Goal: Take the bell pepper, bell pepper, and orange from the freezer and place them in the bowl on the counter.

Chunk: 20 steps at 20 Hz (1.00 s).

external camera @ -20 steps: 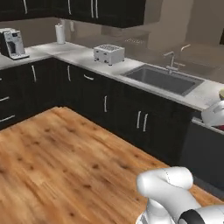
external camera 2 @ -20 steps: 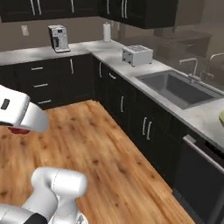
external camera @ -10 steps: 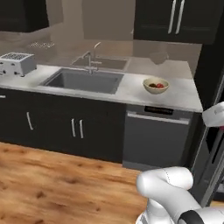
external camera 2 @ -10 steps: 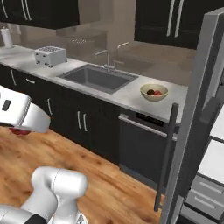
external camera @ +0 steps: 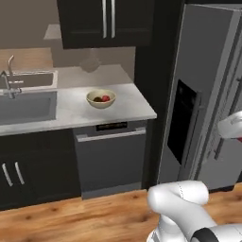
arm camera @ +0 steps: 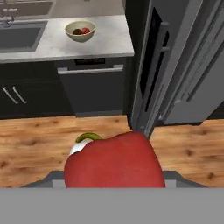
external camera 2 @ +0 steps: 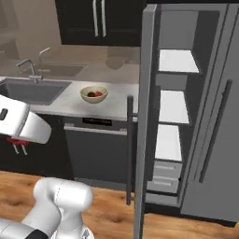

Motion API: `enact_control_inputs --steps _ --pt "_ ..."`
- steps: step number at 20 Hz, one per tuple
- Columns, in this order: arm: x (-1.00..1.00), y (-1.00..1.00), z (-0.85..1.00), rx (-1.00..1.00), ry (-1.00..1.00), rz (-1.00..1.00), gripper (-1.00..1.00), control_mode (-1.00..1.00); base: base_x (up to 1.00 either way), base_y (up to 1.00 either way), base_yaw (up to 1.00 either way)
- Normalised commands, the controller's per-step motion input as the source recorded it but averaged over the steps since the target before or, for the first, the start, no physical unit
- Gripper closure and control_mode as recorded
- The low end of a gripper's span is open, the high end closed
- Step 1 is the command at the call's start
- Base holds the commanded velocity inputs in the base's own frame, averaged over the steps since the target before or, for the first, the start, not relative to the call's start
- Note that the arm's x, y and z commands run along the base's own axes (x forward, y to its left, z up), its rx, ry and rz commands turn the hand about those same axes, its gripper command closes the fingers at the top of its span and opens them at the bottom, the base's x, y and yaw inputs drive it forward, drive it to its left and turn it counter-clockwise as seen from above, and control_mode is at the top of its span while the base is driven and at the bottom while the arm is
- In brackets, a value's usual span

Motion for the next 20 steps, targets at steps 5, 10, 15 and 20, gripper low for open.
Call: enact_control_inputs --steps 5,10,15,20 --pt "0.00 0.00 0.00 0.00 0.00 0.00 1.00 1.00 0.63 0.56 -0.18" --pt "0.00 0.00 0.00 0.00 0.00 0.00 1.00 1.00 0.71 0.59 0.00" --pt "0.00 0.00 0.00 0.00 0.00 0.00 1.00 1.00 0.81 0.28 0.00" --pt "0.00 0.00 0.00 0.00 0.00 0.00 1.00 1.00 0.61 -0.04 0.12"
